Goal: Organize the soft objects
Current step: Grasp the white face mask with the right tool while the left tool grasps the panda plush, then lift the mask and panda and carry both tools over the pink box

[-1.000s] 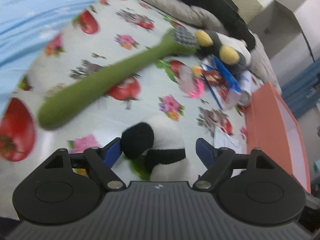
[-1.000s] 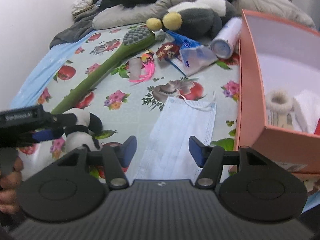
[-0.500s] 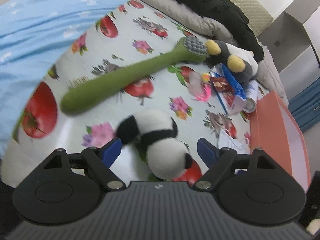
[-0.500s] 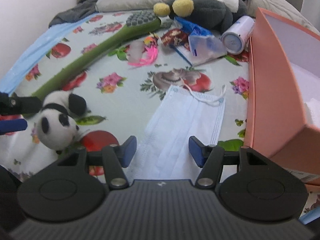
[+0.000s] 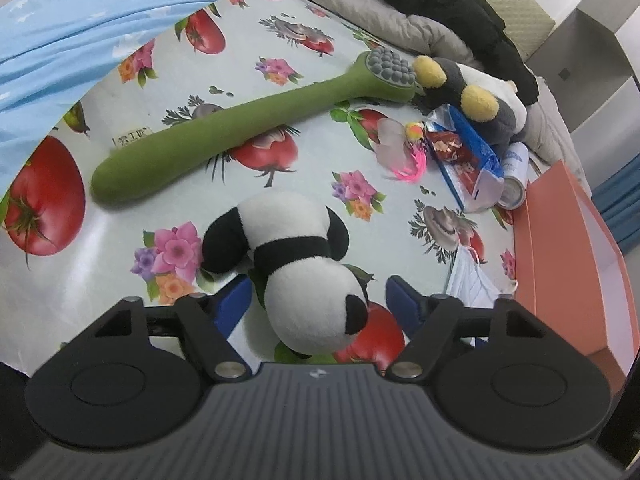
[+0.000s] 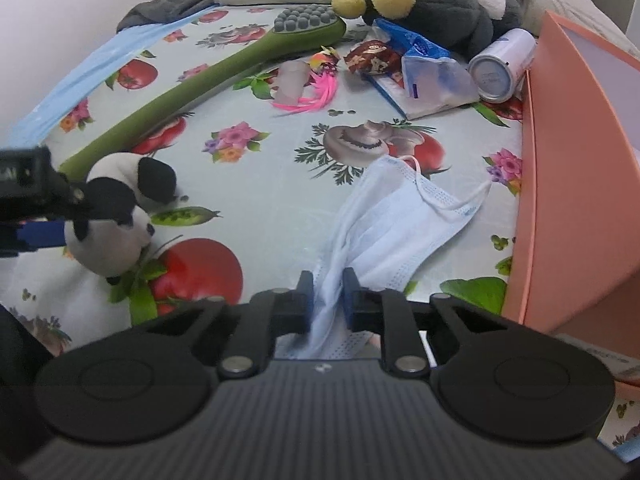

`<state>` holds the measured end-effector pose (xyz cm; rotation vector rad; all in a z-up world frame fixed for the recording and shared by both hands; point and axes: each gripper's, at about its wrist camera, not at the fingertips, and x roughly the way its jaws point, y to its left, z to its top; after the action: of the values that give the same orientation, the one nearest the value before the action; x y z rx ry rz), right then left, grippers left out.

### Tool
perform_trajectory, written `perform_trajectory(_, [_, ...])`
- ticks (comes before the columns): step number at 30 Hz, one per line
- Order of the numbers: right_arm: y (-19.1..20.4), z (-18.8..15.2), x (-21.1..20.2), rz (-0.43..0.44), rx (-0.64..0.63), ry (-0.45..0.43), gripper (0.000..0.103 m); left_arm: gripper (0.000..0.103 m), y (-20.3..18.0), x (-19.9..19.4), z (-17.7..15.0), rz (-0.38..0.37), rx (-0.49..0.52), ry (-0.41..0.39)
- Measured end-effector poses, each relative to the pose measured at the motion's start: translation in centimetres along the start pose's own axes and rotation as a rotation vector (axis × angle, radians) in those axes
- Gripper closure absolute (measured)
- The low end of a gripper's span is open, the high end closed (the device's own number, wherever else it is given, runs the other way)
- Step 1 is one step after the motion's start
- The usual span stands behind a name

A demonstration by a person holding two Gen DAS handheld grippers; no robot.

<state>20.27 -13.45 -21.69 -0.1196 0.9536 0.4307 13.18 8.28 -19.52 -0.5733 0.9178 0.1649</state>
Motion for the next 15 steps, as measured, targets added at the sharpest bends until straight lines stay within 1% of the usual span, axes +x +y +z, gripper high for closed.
perform_trajectory(1, [0.0,0.1,0.0,0.006,-0.001,-0.001,0.091,0.032,0.0,0.1,0.0,0.0,0.002,0.001])
perform_trajectory(2, [0.0,0.1,-0.1,0.012,0.008,-0.002,0.093,0.039,0.0,0.1,-0.1,0.001,0.006,0.001])
perform_trajectory(4, [-0.2,0.1,-0.2,0.03,0.036,0.002,0.095,0.042,-0.1,0.3,-0.2,0.011,0.018,0.006])
perform_trajectory(8, [-0.4,-0.2,-1.1,0.042,0.055,-0.003,0.096,0.045,-0.4,0.1,-0.4,0.016,0.046,-0.007])
perform_trajectory(10, [-0.6,-0.3,-1.7,0.04,0.062,-0.007,0.096,0.045,-0.7,-0.3,-0.5,0.03,0.048,-0.024])
perform_trajectory(15, [-0.6,-0.1,-4.2,0.034,0.063,-0.053,0.096,0.046,-1.7,-1.8,-0.2,0.0,0.089,-0.051])
